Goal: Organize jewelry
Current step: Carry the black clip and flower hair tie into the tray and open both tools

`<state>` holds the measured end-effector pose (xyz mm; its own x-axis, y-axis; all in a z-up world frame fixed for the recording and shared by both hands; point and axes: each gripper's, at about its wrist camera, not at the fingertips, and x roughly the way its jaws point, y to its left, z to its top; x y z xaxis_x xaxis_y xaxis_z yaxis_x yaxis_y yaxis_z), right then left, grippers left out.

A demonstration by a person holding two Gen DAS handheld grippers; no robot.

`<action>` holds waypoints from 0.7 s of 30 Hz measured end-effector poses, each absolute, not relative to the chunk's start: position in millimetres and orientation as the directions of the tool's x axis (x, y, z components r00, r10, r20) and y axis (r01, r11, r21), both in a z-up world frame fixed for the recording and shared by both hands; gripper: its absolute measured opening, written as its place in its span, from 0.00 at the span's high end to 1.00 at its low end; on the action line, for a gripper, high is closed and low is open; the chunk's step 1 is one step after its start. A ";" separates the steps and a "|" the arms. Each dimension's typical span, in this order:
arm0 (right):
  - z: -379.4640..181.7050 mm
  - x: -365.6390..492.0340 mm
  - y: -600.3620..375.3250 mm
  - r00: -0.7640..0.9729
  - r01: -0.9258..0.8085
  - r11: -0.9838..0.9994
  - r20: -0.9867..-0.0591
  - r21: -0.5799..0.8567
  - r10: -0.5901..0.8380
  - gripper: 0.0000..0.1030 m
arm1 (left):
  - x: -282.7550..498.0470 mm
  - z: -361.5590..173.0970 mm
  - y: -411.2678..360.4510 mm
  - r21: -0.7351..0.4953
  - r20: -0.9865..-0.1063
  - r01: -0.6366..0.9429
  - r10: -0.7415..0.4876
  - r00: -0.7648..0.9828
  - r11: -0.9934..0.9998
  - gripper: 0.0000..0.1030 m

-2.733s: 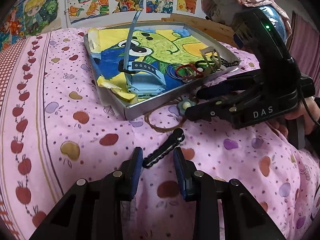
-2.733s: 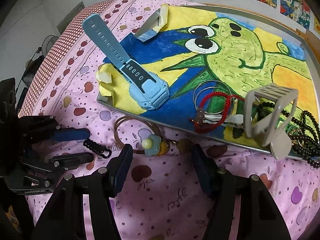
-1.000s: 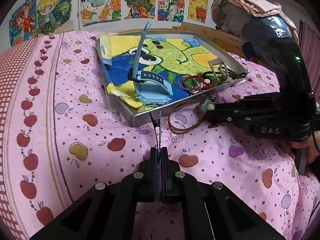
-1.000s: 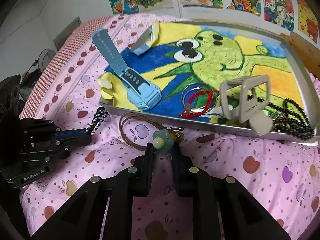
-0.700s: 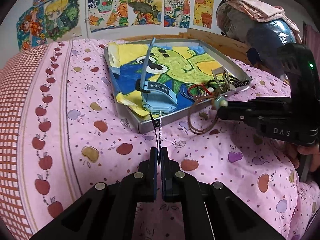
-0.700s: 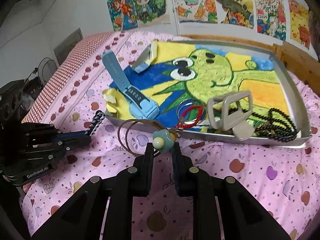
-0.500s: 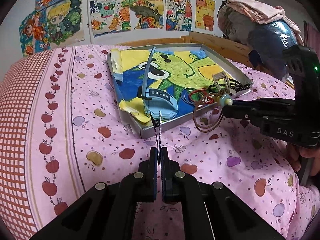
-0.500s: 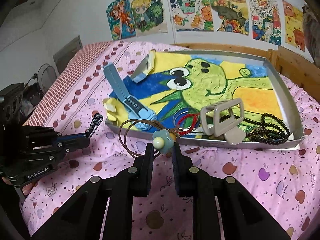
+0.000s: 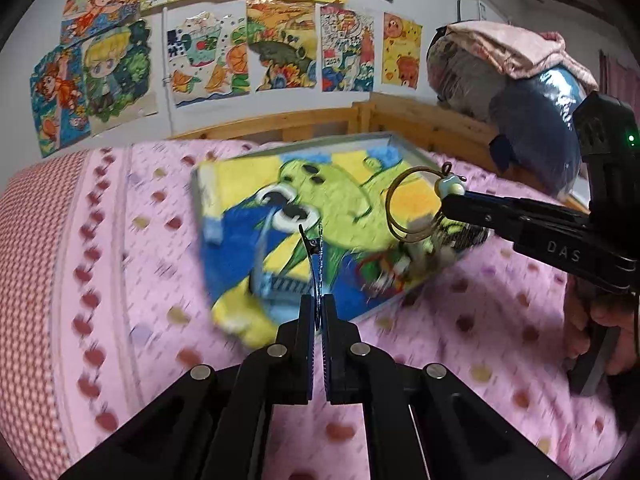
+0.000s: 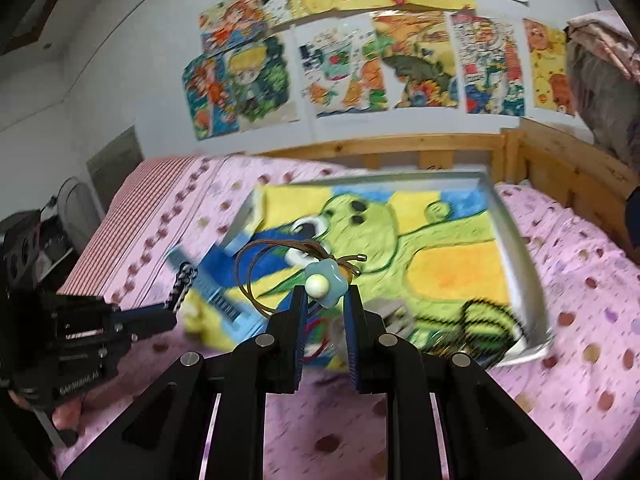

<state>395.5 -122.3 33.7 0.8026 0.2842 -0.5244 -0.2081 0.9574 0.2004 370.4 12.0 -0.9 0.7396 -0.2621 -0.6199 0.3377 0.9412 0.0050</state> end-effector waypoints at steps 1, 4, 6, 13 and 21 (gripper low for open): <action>34.8 400.7 -127.6 0.805 -0.191 0.960 -0.527 0.204 0.272 0.84 | 376.4 0.5 7.5 -0.008 -0.619 0.343 -0.274 0.736 0.939 0.96; 30.9 413.8 -141.1 0.801 -0.134 0.966 -0.550 0.220 0.237 0.84 | 393.8 0.2 -6.9 -0.043 -0.622 0.355 -0.303 0.722 0.934 0.96; 25.5 419.6 -149.5 0.796 -0.097 0.968 -0.566 0.232 0.215 0.84 | 406.6 -4.0 -18.4 -0.058 -0.630 0.362 -0.315 0.710 0.931 0.96; 1.0 432.5 -170.5 0.770 0.029 0.967 -0.622 0.253 0.139 0.84 | 435.2 -27.8 -43.0 -0.109 -0.682 0.353 -0.328 0.653 0.929 0.96; -15.0 438.5 -181.3 0.753 0.109 0.955 -0.650 0.277 0.103 0.83 | 452.0 -46.1 -48.2 -0.136 -0.742 0.310 -0.304 0.597 0.941 0.96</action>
